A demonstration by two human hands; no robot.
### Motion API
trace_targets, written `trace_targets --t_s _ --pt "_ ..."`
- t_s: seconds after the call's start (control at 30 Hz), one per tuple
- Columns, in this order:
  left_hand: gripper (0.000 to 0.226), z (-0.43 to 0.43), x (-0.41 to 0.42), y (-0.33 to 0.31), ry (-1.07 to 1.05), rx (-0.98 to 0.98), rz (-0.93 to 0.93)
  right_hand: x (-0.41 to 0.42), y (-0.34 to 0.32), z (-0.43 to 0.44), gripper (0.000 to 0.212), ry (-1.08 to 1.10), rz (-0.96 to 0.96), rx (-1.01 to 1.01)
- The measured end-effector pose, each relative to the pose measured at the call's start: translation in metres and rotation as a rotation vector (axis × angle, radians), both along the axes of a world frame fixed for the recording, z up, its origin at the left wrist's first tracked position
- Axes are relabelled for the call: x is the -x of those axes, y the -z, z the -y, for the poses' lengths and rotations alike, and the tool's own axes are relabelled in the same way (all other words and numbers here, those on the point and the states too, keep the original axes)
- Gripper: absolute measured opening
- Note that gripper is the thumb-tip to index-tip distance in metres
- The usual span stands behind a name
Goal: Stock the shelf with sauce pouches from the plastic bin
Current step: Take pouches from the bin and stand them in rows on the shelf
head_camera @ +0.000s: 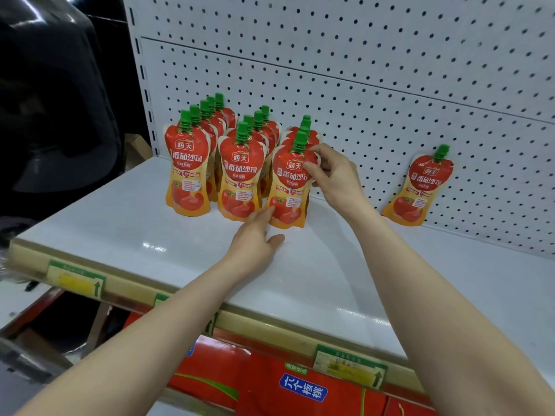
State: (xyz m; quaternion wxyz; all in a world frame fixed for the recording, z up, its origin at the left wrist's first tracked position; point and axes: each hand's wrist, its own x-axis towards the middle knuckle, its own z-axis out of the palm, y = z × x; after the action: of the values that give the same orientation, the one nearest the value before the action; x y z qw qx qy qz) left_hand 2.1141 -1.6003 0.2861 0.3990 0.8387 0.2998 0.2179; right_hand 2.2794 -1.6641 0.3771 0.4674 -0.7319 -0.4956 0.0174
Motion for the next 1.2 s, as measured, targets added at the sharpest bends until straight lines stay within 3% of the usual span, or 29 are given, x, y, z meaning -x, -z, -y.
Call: trace_targets --t_s 0.2,0.4,0.6,0.8,1.0,1.2 --pt "0.066 0.001 0.003 -0.003 0.009 0.007 -0.015 0.005 0.0 0.006 0.022 0.003 0.034 0.028" --pt "0.057 0.006 0.022 -0.019 0.095 0.039 -0.031 0.018 0.008 0.038 0.028 0.177 0.089 0.036" --pt "0.039 0.037 0.059 -0.026 0.188 -0.003 0.122 0.057 0.041 0.122 0.027 0.33 0.229 0.156" --pt "0.025 0.117 0.083 -0.019 0.375 0.079 0.289 0.124 0.091 0.252 0.033 0.6 0.258 0.125" --pt "0.024 0.218 0.091 0.022 0.608 0.224 0.301 0.191 0.163 0.408 0.026 0.942 0.129 0.106" --pt "0.028 0.319 0.067 0.111 0.804 0.255 -0.019 0.25 0.277 0.532 0.02 1.193 -0.315 0.318"
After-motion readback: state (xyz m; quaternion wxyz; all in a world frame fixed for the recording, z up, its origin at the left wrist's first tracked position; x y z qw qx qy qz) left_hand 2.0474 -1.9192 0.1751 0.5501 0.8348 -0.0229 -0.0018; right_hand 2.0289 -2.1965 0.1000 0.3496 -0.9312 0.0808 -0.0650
